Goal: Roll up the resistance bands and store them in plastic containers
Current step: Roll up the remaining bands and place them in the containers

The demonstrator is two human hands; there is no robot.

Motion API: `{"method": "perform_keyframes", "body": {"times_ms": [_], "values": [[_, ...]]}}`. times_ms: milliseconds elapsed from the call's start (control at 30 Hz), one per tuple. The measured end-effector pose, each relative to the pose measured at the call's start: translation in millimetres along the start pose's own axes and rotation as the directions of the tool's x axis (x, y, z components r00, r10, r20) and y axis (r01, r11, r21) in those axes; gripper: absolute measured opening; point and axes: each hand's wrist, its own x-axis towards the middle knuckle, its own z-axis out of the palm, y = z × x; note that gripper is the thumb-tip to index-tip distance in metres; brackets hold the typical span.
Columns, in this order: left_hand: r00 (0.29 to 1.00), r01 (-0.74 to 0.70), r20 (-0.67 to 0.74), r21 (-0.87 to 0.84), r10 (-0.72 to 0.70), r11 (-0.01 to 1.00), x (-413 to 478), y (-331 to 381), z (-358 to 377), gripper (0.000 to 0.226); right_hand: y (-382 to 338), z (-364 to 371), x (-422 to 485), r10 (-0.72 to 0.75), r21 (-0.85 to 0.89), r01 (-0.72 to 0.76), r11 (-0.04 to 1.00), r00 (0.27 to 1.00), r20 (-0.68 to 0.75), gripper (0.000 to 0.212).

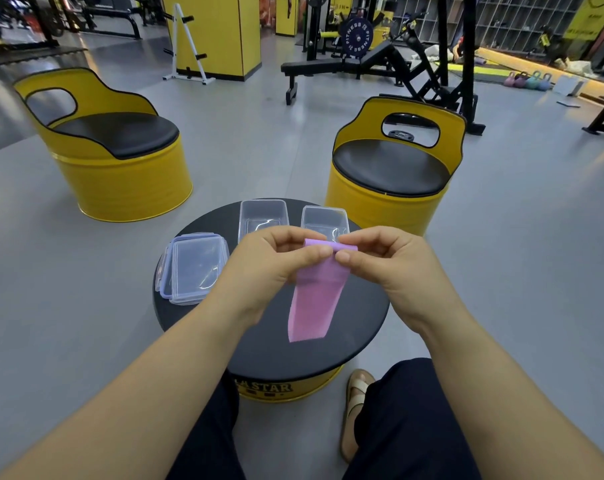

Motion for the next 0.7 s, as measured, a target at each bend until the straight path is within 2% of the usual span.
{"method": "perform_keyframes", "body": {"times_ms": [100, 167, 267, 333, 400, 467, 567, 700], "values": [[0.987, 0.084, 0.144, -0.096, -0.070, 0.992, 4.2, 0.0, -5.8, 0.026, -4.2, -5.1, -1.0, -0.024, -0.034, 0.028, 0.999, 0.993, 0.118, 0.025], [0.950, 0.176, 0.279, -0.112, -0.139, 0.978, 6.2, 3.7, -12.4, 0.017, -11.2, -12.4, 0.6, -0.019, -0.106, 0.051, 0.993, 0.959, 0.283, 0.030], [0.858, 0.254, 0.475, -0.058, -0.197, 0.965, 8.2, 10.4, -18.5, 0.011, -21.7, -20.7, 7.6, 0.057, -0.277, 0.112, 0.954, 0.842, 0.537, 0.048], [0.811, 0.267, 0.547, -0.032, -0.207, 0.963, 7.4, 15.1, -17.1, 0.010, -28.2, -20.4, 12.4, 0.114, -0.349, 0.149, 0.925, 0.769, 0.629, 0.054], [0.778, 0.280, 0.593, -0.031, -0.208, 0.959, 5.5, 19.5, -14.1, 0.009, -33.8, -18.4, 15.6, 0.156, -0.377, 0.160, 0.912, 0.716, 0.681, 0.053], [0.752, 0.291, 0.627, -0.036, -0.205, 0.956, 5.5, 18.8, -13.1, 0.011, -37.8, -16.8, 17.3, 0.169, -0.388, 0.171, 0.906, 0.692, 0.701, 0.051], [0.722, 0.316, 0.668, -0.085, -0.181, 0.945, 7.0, 12.4, -14.5, 0.008, -37.6, -15.2, 17.5, 0.132, -0.392, 0.224, 0.892, 0.702, 0.699, 0.050], [0.715, 0.343, 0.680, -0.142, -0.160, 0.928, 6.9, 5.5, -13.5, 0.017, -34.0, -14.8, 15.1, 0.048, -0.340, 0.252, 0.906, 0.738, 0.674, 0.046]]}}
